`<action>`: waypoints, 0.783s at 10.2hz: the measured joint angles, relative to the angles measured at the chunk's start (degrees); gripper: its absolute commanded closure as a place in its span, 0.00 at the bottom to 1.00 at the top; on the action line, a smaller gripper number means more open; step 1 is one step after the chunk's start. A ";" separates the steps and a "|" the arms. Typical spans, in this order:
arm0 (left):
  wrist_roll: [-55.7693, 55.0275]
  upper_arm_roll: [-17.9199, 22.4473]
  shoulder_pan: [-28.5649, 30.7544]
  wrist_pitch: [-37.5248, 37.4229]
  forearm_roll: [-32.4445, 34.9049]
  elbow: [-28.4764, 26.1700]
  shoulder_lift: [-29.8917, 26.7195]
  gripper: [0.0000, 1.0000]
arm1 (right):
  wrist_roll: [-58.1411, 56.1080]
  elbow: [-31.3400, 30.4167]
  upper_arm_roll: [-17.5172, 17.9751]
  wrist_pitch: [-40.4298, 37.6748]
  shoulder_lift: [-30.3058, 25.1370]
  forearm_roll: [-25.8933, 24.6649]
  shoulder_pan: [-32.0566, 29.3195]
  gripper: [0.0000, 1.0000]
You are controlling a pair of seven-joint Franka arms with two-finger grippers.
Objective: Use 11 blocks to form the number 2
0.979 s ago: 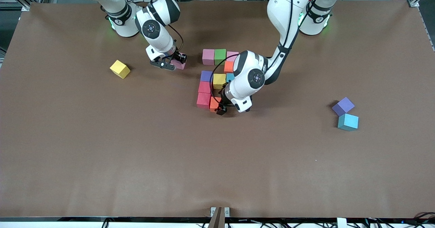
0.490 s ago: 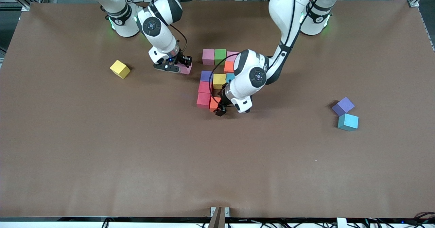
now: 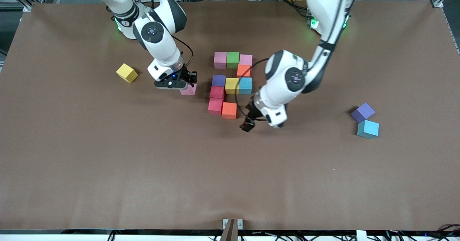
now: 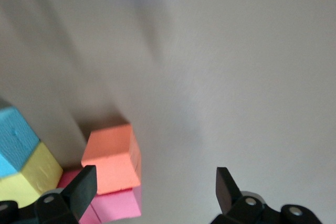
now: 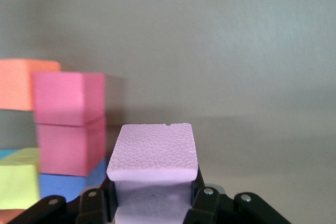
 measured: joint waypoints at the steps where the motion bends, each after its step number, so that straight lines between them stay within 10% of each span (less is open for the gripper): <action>1: 0.87 0.03 2.00 -2.59 2.57 0.54 -1.01 0.00 | -1.28 5.29 -0.01 -3.74 1.60 -0.10 -0.14 0.77; 8: 30.38 0.19 15.12 -24.21 18.47 2.16 -6.83 0.00 | -18.10 34.06 0.99 -8.31 21.22 -3.26 4.57 0.90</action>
